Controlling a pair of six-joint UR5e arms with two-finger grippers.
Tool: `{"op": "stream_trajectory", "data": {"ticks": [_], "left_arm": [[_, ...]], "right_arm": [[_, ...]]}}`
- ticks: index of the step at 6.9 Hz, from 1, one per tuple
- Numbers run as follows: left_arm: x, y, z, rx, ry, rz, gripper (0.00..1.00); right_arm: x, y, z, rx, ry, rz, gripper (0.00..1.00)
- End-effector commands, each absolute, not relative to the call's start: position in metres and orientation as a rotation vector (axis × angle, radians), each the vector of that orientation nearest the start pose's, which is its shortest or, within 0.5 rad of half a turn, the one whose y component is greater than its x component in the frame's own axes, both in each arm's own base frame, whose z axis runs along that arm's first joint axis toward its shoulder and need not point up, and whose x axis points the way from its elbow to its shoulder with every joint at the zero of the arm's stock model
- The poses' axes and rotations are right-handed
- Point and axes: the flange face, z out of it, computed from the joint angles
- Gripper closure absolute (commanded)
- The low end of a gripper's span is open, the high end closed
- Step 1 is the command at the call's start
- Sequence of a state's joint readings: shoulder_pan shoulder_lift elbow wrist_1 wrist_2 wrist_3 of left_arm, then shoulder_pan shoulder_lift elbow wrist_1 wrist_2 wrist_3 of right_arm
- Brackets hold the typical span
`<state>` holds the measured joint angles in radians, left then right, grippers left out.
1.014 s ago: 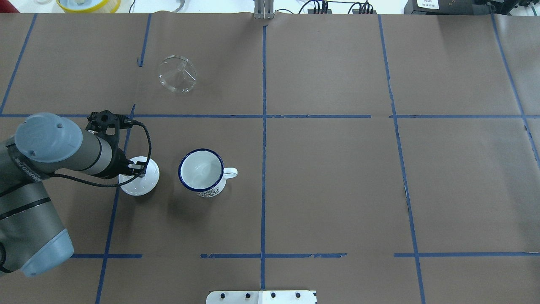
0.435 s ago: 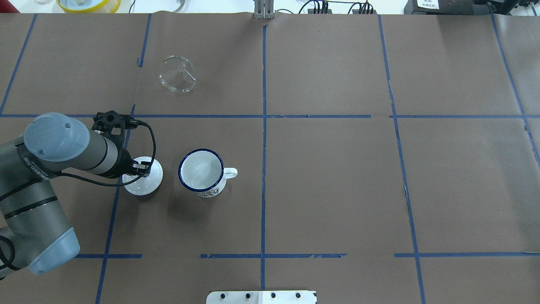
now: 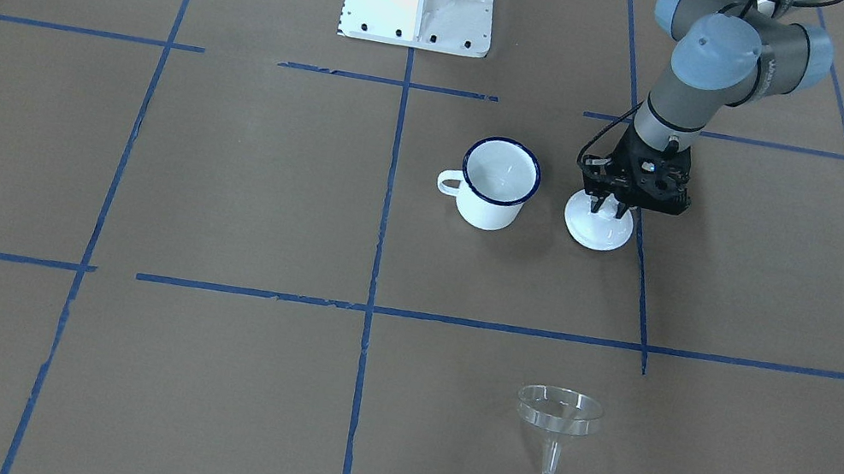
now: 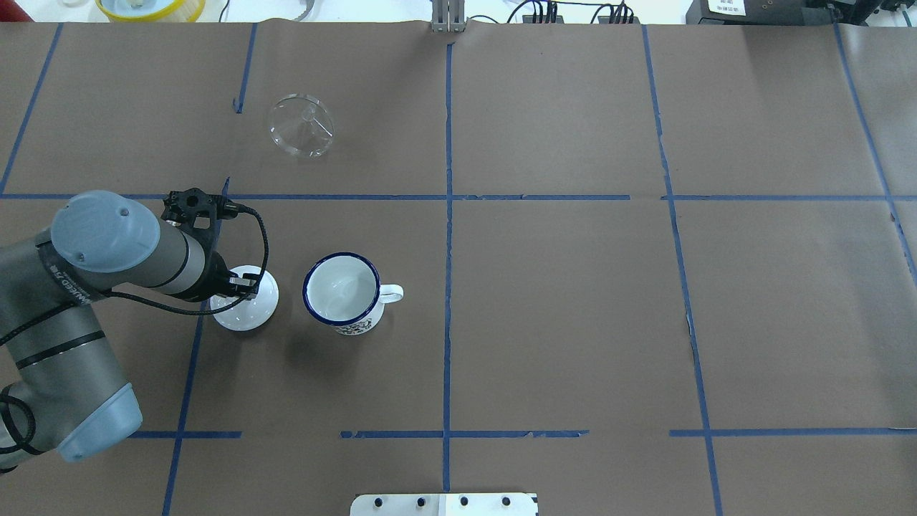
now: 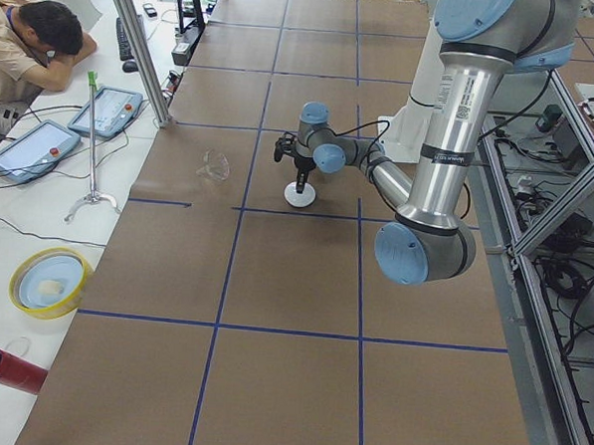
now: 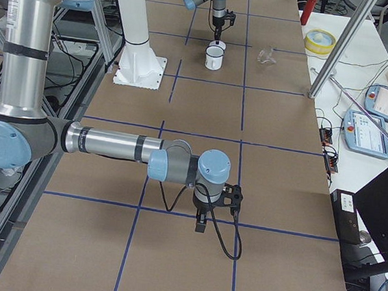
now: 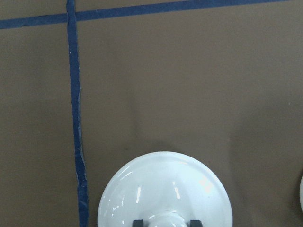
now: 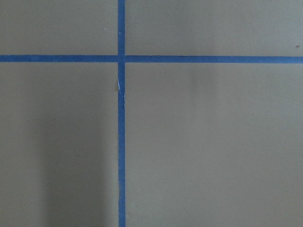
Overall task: Place funnel on cup
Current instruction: 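Lower the lid onto the table and open the left gripper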
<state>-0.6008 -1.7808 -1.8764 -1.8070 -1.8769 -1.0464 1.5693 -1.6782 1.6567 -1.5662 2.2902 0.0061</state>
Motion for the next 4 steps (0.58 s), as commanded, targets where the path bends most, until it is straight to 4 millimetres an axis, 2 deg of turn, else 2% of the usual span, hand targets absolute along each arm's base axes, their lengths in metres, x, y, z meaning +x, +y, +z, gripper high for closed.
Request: {"op": "stream_trajectory", "data": {"ticks": [1, 2, 3, 4], "left_arm": [[0.403, -0.406, 0.371, 0.162, 0.812, 0.020, 0.00], [0.395, -0.404, 0.352, 0.137, 0.852, -0.100, 0.00], [0.383, -0.424, 0.332, 0.170, 0.880, -0.149, 0.00], [0.359, -0.456, 0.296, 0.219, 0.933, -0.231, 0.00]], "right_arm": [[0.067, -0.445, 0.670, -0.019, -0.719, 0.010, 0.00], [0.067, -0.445, 0.670, -0.019, -0.719, 0.010, 0.00], [0.067, -0.445, 0.670, -0.019, -0.719, 0.010, 0.00], [0.067, -0.445, 0.670, -0.019, -0.719, 0.010, 0.00]]}}
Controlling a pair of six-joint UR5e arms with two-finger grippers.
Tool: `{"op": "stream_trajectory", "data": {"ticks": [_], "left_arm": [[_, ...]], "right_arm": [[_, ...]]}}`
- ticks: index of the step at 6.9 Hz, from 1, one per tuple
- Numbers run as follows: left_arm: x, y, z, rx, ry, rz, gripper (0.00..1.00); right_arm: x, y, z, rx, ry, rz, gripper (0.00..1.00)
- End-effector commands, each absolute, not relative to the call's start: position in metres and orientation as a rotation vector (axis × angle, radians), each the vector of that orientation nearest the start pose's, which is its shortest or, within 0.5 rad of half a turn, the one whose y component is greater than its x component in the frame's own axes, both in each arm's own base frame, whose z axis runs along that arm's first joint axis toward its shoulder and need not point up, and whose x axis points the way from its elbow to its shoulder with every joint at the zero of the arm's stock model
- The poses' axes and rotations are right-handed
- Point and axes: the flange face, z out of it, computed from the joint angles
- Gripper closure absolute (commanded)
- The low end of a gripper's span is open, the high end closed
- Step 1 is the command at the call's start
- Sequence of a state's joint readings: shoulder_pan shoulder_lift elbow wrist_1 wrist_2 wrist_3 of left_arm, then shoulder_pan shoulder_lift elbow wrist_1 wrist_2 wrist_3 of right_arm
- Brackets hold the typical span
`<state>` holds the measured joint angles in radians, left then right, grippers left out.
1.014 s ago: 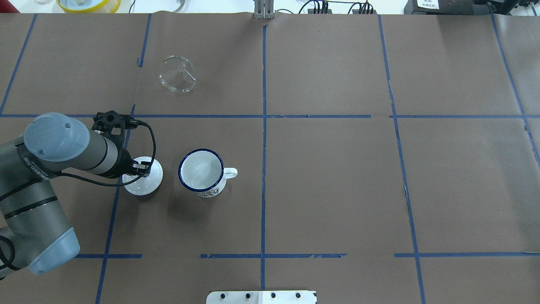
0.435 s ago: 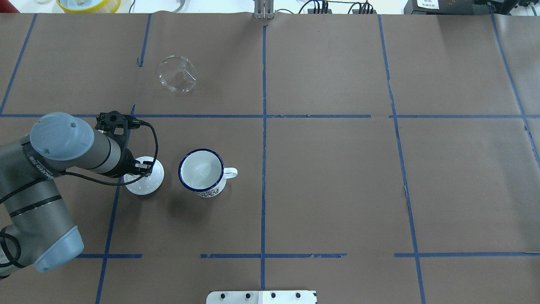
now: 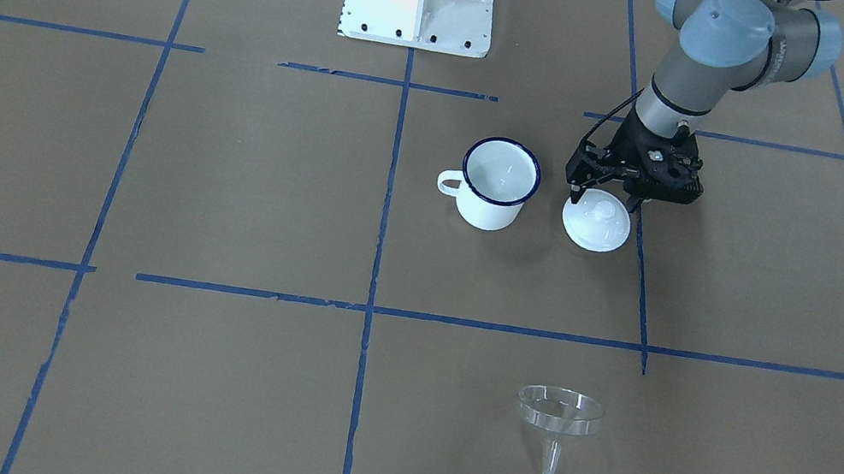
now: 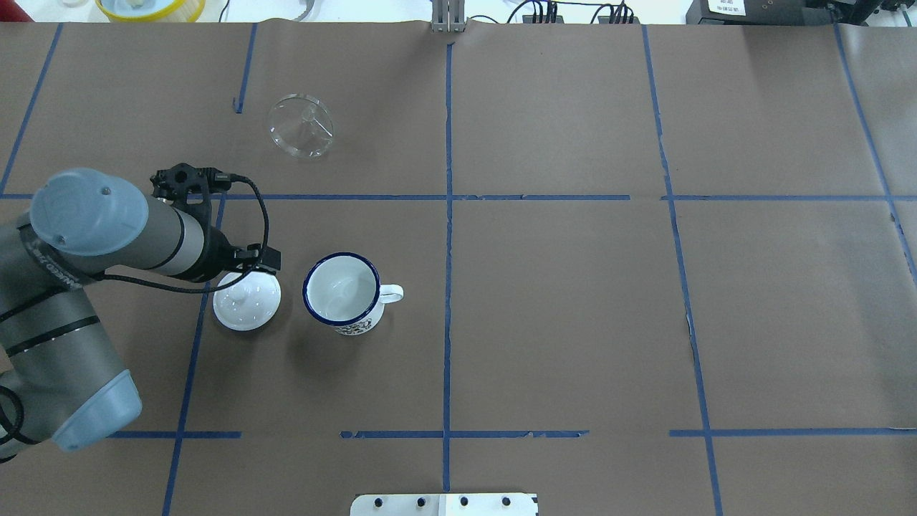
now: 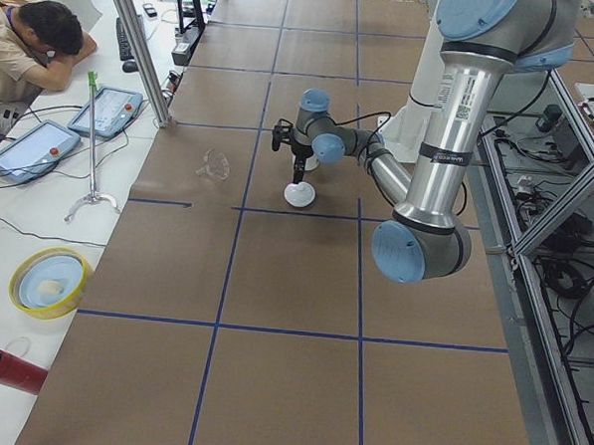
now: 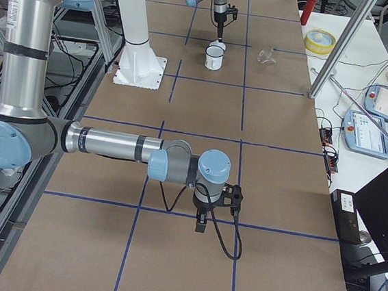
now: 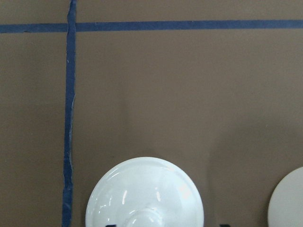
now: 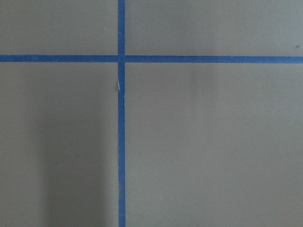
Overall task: Place funnel on cup
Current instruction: 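Move the left gripper up to the clear glass funnel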
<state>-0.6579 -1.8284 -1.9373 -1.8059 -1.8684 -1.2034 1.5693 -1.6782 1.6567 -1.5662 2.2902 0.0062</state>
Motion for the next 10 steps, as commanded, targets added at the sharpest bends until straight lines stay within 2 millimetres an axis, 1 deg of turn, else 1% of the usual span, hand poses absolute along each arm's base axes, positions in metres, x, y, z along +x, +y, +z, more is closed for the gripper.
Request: {"op": "stream_trajectory", "data": {"ticks": [1, 2, 3, 4, 5, 6, 7, 8, 9, 10], "left_arm": [[0.342, -0.469, 0.285, 0.183, 0.999, -0.410, 0.00], [0.332, -0.476, 0.271, 0.187, 1.135, -0.570, 0.00], [0.337, -0.491, 0.266, 0.190, 1.238, -0.803, 0.00], [0.355, -0.519, 0.261, 0.191, 1.288, -0.965, 0.00], [0.380, -0.546, 0.266, 0.130, 1.282, -1.148, 0.01], [0.412, -0.569, 0.272, 0.081, 1.264, -1.295, 0.01], [0.429, -0.583, 0.281, 0.106, 1.284, -1.383, 0.01], [0.448, -0.583, 0.305, 0.093, 1.283, -1.401, 0.01], [0.460, -0.586, 0.326, 0.116, 1.278, -1.424, 0.01], [0.468, -0.589, 0.345, 0.137, 1.253, -1.446, 0.01]], "right_arm": [[0.067, -0.445, 0.670, -0.019, -0.719, 0.010, 0.00], [0.067, -0.445, 0.670, -0.019, -0.719, 0.010, 0.00], [0.067, -0.445, 0.670, -0.019, -0.719, 0.010, 0.00], [0.067, -0.445, 0.670, -0.019, -0.719, 0.010, 0.00], [0.067, -0.445, 0.670, -0.019, -0.719, 0.010, 0.00], [0.067, -0.445, 0.670, -0.019, -0.719, 0.010, 0.00], [0.067, -0.445, 0.670, -0.019, -0.719, 0.010, 0.00], [0.067, -0.445, 0.670, -0.019, -0.719, 0.010, 0.00], [0.067, -0.445, 0.670, -0.019, -0.719, 0.010, 0.00], [0.067, -0.445, 0.670, -0.019, -0.719, 0.010, 0.00]]}}
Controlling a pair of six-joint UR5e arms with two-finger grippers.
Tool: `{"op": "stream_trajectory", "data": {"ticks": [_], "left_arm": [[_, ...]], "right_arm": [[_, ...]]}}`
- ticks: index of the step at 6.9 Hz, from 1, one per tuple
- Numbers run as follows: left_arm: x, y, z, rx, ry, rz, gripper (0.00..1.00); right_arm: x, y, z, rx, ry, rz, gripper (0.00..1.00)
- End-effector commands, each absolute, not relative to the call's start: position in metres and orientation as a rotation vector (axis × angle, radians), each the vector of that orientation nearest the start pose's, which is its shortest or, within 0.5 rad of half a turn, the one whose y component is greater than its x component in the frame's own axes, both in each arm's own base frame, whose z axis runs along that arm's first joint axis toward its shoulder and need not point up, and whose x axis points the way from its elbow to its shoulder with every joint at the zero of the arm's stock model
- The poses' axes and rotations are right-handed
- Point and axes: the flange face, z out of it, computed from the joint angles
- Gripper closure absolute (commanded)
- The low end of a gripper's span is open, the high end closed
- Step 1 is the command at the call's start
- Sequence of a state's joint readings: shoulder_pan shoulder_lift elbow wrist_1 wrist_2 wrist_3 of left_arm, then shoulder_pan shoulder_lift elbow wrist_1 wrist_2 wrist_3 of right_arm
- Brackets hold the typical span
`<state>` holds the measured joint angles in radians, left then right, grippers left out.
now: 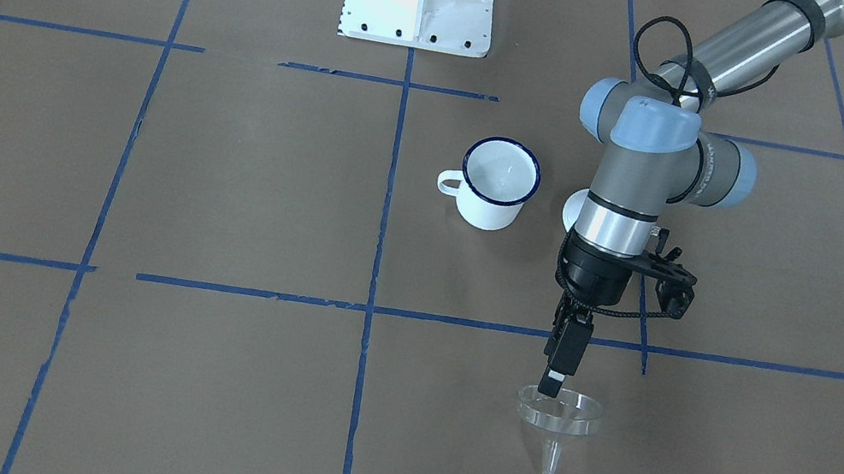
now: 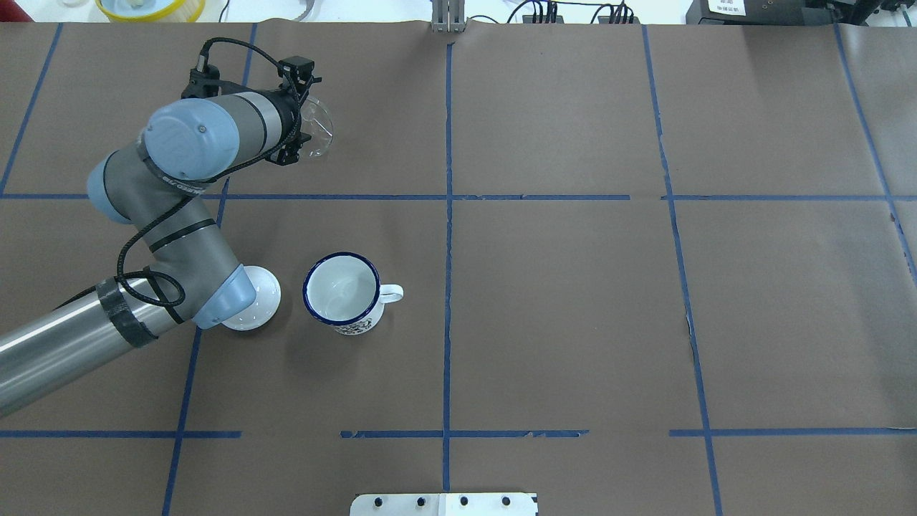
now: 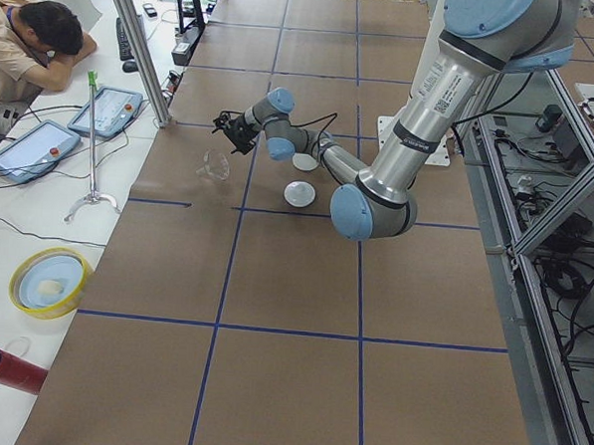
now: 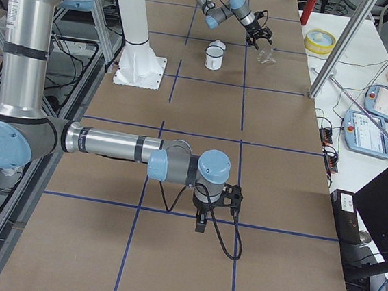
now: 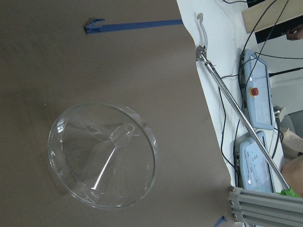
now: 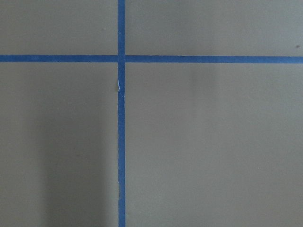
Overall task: Place funnel on cup
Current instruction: 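Close the left gripper on the funnel's rim and lift it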
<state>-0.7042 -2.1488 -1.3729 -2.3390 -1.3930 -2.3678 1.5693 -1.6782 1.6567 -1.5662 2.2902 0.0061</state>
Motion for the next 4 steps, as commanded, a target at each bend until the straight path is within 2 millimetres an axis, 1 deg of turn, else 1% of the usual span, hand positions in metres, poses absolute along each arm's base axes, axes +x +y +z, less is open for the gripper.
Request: {"op": "stream_trajectory", "data": {"ticks": [1, 2, 3, 4], "left_arm": [[0.469, -0.589, 0.348, 0.137, 1.255, -1.449, 0.04], [0.467, -0.592, 0.348, 0.126, 1.261, -1.473, 0.11], [0.460, -0.598, 0.345, 0.131, 1.269, -1.488, 0.13], [0.451, -0.605, 0.346, 0.135, 1.272, -1.507, 0.17]], "right_arm": [[0.067, -0.445, 0.670, -0.019, -0.719, 0.010, 0.00], [0.067, -0.445, 0.670, -0.019, -0.719, 0.010, 0.00], [0.067, -0.445, 0.670, -0.019, -0.719, 0.010, 0.00], [0.067, -0.445, 0.670, -0.019, -0.719, 0.010, 0.00]]}}
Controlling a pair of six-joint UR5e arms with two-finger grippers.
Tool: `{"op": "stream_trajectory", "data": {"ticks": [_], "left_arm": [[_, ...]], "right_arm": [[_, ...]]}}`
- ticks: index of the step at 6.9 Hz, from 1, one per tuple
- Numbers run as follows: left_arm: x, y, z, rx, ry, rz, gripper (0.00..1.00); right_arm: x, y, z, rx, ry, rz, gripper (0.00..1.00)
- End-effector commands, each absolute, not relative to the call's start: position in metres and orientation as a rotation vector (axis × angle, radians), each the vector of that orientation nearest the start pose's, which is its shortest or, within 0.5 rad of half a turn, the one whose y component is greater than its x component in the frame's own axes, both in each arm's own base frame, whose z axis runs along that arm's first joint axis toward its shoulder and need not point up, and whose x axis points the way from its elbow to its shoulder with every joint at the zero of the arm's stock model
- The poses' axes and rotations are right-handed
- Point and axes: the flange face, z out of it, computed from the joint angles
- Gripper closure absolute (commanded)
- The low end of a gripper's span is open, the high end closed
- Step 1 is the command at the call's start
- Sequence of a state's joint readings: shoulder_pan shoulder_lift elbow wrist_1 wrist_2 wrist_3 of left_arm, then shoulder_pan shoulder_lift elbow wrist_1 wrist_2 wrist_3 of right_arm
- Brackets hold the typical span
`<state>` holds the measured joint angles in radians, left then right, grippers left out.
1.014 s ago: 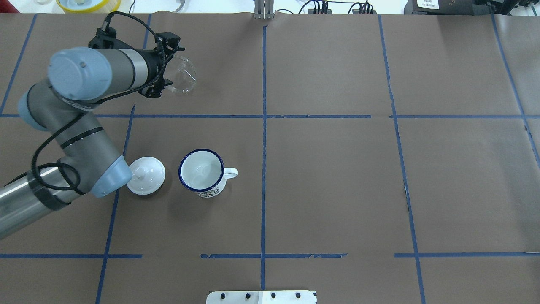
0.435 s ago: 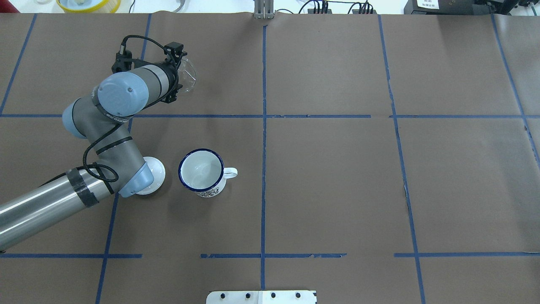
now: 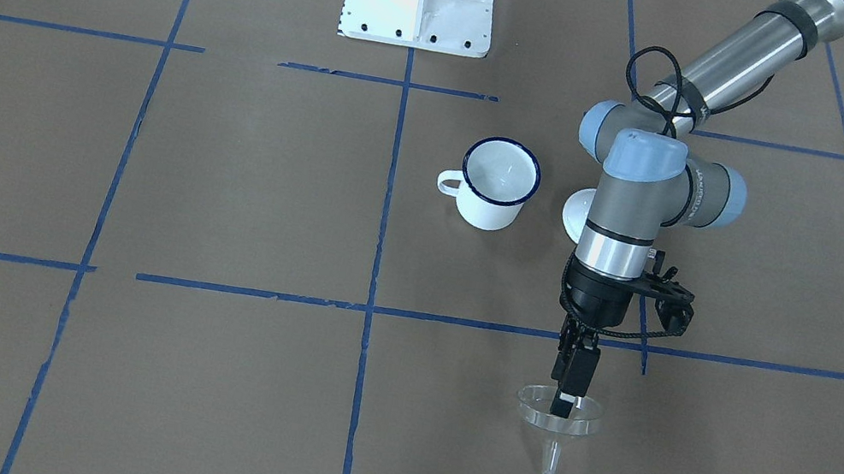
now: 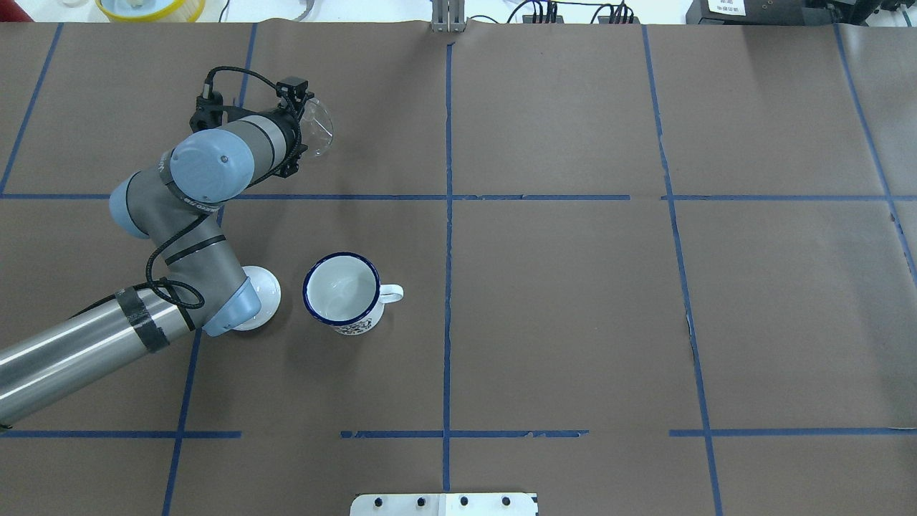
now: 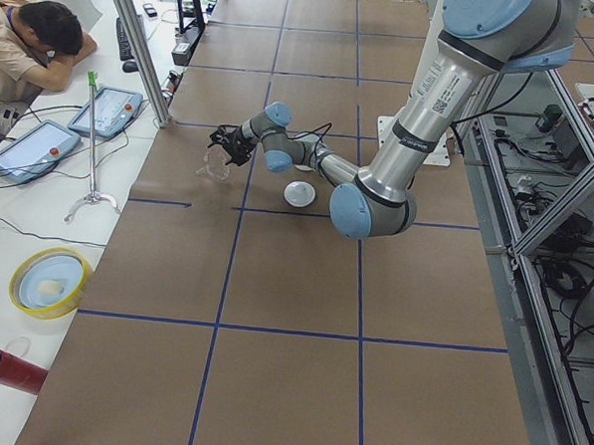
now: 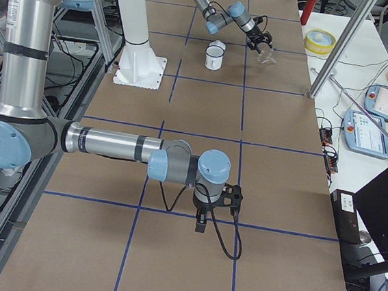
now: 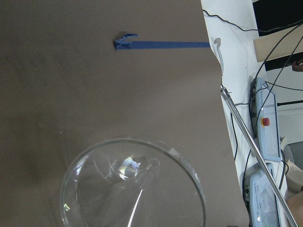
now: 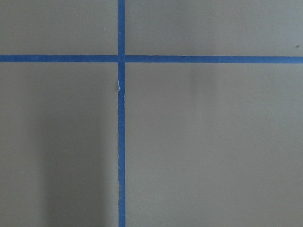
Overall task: Place funnel on cup
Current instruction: 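Close the left gripper on the funnel's rim and lift it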
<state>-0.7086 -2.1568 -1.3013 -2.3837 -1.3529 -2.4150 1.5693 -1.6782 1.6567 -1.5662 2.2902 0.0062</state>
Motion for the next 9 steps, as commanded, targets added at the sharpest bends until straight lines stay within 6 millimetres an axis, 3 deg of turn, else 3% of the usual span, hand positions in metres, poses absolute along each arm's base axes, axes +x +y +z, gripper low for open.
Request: {"op": "stream_trajectory", "data": {"ticks": [1, 4, 5, 6, 7, 9], "left_arm": [[0.449, -0.610, 0.349, 0.137, 1.287, -1.513, 0.25], [0.456, -0.617, 0.350, 0.148, 1.292, -1.520, 0.40], [0.456, -0.618, 0.349, 0.149, 1.292, -1.519, 0.55], [0.456, -0.618, 0.348, 0.149, 1.295, -1.518, 0.88], [0.456, -0.618, 0.348, 0.150, 1.294, -1.516, 1.00], [0.446, -0.624, 0.340, 0.160, 1.312, -1.523, 1.00]], "right_arm": [[0.067, -0.445, 0.670, -0.019, -0.719, 0.010, 0.00], [0.067, -0.445, 0.670, -0.019, -0.719, 0.010, 0.00], [0.067, -0.445, 0.670, -0.019, -0.719, 0.010, 0.00], [0.067, -0.445, 0.670, -0.019, -0.719, 0.010, 0.00], [0.067, -0.445, 0.670, -0.019, -0.719, 0.010, 0.00], [0.067, -0.445, 0.670, -0.019, -0.719, 0.010, 0.00]]}}
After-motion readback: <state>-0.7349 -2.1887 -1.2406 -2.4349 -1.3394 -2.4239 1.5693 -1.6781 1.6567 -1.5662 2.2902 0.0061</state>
